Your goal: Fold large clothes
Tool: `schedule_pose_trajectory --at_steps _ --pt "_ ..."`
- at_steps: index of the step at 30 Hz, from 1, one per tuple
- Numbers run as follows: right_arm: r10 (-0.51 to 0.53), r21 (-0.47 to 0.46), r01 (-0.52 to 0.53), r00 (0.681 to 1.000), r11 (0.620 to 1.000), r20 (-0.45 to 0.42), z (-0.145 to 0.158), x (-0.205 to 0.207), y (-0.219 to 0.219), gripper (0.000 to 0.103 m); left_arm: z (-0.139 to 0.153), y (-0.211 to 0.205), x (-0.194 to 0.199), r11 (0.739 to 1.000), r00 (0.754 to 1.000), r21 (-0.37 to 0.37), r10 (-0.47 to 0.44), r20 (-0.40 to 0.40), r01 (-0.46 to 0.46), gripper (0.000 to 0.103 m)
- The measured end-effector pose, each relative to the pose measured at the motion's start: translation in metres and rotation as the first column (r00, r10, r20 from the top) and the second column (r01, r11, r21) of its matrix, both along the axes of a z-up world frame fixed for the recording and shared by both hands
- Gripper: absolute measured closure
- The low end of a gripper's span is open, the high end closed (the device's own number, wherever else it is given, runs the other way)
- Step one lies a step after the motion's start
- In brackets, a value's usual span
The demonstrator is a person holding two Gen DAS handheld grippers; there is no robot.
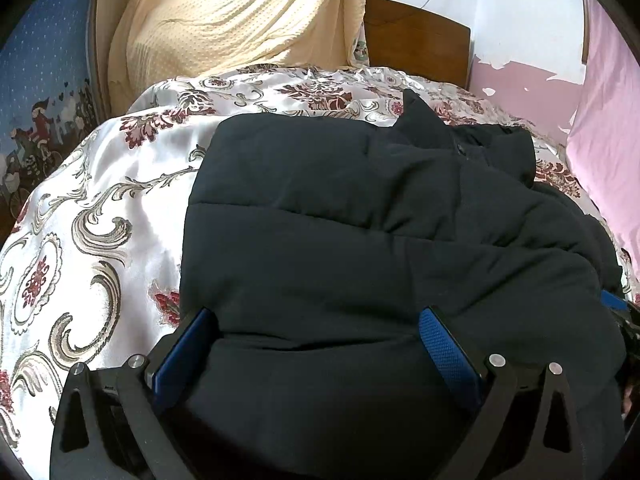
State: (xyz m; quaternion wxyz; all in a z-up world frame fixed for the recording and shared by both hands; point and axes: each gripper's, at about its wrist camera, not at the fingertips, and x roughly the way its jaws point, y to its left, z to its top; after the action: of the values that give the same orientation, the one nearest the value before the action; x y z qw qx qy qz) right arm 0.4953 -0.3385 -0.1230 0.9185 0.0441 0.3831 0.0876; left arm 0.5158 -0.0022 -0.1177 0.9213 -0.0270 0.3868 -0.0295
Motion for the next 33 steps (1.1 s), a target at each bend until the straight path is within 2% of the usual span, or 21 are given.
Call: schedule_pose_trajectory --at_steps 3,9,17,19,20,21,23,24,25,27,30,33 --pt "0.02 -0.001 -0.02 1.0 1.0 0.005 0.001 -0.001 0.003 0.024 0.0 0.0 0.0 1.0 1.0 -0.002 0.001 0.0 -0.001 0.0" --pt "0.038 0.016 -0.038 0.999 0.999 0.012 0.001 -0.001 0.003 0.017 -0.001 0.0 -0.001 1.0 1.0 -0.007 0.001 0.0 -0.001 0.0" --pt "0.036 -0.035 -0.037 0.999 0.999 -0.009 -0.001 0.002 0.011 0.014 0.001 0.002 0.001 1.0 1.0 -0.025 -0.001 -0.022 0.001 0.0" --pt "0.043 -0.036 -0.044 0.999 0.998 -0.029 0.003 0.003 0.01 0.014 0.009 0.003 0.005 0.999 0.996 -0.032 -0.013 -0.088 0.011 0.0" --pt "0.037 -0.034 -0.038 0.998 0.999 -0.054 0.007 0.005 0.009 0.014 0.019 0.005 0.011 0.999 0.989 -0.042 -0.032 -0.143 0.026 0.0" --pt "0.027 -0.027 -0.03 0.994 0.999 -0.104 0.015 0.009 0.008 0.014 0.025 0.006 0.014 0.998 0.987 -0.055 -0.04 -0.158 0.031 0.0" --pt "0.004 0.01 -0.003 0.989 1.0 -0.151 0.036 0.019 0.005 0.014 0.051 0.01 0.021 0.994 0.991 -0.101 -0.053 -0.127 0.04 0.0" --pt "-0.003 0.041 0.009 0.991 0.999 -0.134 0.047 0.021 0.003 0.012 0.061 0.01 0.026 0.993 0.992 -0.11 -0.057 -0.108 0.045 0.0" --pt "-0.021 0.077 0.029 0.994 0.997 -0.11 0.061 0.026 -0.001 0.007 0.074 0.008 0.035 0.992 0.994 -0.113 -0.064 -0.091 0.053 0.0" --pt "-0.087 0.125 0.1 0.991 0.987 -0.102 0.083 0.048 -0.008 0.002 0.093 0.0 0.063 0.993 0.995 -0.105 -0.065 -0.077 0.057 0.0" --pt "-0.173 0.12 0.187 0.977 0.975 -0.124 0.098 0.096 -0.011 0.002 0.104 -0.016 0.112 0.993 0.994 -0.101 -0.073 -0.083 0.065 0.0" --pt "-0.228 0.12 0.242 0.966 0.963 -0.122 0.102 0.147 -0.011 0.002 0.104 -0.032 0.159 0.99 0.991 -0.122 -0.078 -0.106 0.065 0.0"
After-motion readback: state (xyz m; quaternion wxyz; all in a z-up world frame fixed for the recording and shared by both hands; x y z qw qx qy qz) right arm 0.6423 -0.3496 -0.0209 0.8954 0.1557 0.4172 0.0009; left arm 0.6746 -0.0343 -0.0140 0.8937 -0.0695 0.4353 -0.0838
